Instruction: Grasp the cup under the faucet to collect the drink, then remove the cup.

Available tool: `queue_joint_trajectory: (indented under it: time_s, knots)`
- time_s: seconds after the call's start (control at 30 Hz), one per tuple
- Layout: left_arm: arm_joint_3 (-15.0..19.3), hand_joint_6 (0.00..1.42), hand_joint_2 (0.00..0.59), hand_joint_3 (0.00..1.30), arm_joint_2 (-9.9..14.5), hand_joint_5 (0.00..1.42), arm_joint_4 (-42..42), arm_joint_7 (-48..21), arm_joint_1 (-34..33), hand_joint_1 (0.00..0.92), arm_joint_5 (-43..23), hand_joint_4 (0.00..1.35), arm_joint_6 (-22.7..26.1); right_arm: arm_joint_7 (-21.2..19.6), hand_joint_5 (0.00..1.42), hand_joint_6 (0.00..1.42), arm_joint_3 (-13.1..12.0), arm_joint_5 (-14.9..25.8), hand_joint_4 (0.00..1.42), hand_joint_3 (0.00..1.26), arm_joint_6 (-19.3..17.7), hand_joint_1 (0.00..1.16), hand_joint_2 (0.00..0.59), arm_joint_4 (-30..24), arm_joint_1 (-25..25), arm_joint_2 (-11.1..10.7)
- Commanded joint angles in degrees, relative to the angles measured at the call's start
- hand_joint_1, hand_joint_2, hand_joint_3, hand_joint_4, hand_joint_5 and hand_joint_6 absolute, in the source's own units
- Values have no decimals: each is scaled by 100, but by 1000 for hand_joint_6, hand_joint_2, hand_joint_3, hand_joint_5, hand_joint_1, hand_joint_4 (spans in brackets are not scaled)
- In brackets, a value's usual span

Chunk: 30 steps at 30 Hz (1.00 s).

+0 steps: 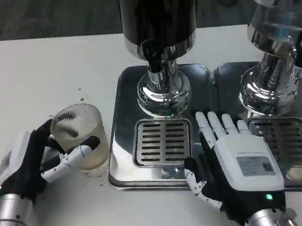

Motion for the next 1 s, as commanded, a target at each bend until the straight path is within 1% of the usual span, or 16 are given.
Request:
queue_joint_trajectory:
  time_s: [0.03,0.17,0.43,0.57,0.63,0.97,1.0]
  knots:
    - [-66,937,100,419,-54,868,62,121,70,347,81,562,-41,20,0,9,-17,31,0,0,38,394,536,-76,17,39]
    - [-41,949,101,460,-55,871,42,270,64,347,105,600,-101,29,0,12,-21,43,0,0,38,396,536,-66,8,45]
    - [-18,975,96,523,-62,908,38,515,36,377,143,658,-142,23,0,28,-38,53,0,0,51,401,535,-53,17,77]
    - [-17,993,94,557,-71,932,31,652,24,409,152,679,-170,8,0,29,-46,58,0,0,55,402,535,-41,19,93]
    - [-4,1005,94,566,-67,940,0,747,15,431,163,686,-191,-3,0,30,-51,58,0,0,58,402,535,-38,21,100]
    - [-38,1011,78,570,-86,935,6,767,-47,444,185,689,-201,-99,0,31,-44,-10,0,0,54,403,535,-46,40,87]
    - [-36,1011,71,570,-88,934,-11,790,-50,458,189,689,-221,-107,0,31,-37,-28,0,0,56,403,535,-47,42,83]
